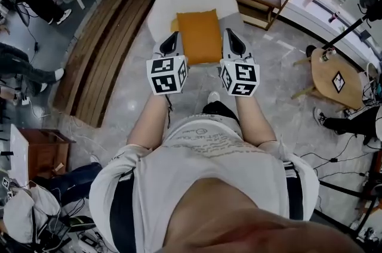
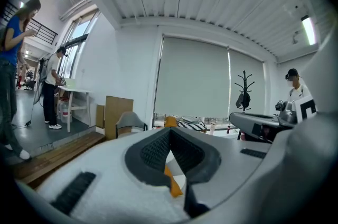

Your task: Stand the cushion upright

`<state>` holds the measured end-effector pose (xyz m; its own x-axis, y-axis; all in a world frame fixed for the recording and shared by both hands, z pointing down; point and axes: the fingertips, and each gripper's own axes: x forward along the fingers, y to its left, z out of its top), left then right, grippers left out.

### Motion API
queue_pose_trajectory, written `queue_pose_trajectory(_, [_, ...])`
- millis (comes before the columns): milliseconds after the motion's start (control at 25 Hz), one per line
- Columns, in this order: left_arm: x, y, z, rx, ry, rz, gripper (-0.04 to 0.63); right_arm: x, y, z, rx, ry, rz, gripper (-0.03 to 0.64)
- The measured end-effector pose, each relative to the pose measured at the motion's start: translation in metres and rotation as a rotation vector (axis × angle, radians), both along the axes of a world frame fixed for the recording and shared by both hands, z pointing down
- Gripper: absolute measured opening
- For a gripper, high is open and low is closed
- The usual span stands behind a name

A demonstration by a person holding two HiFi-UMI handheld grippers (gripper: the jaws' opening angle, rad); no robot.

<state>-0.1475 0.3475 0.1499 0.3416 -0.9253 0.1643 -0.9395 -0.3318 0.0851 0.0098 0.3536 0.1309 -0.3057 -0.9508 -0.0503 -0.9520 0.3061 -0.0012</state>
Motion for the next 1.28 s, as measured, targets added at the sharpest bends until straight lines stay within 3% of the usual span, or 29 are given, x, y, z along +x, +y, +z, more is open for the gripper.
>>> queue_pose_trajectory(480, [-0.014,-0.052,0.006,0.007,-0.007,-0.015,0.020,-0.008,-0.061,0.003,0.015,-0.005,0.005,0.028])
queue_pose_trajectory(1280, [0.009,-0.233,0.047,-0.072,-0.020,0.013,0.020,0.013,-0.240,0.044,-0.058,-0.020,0.019,0.028])
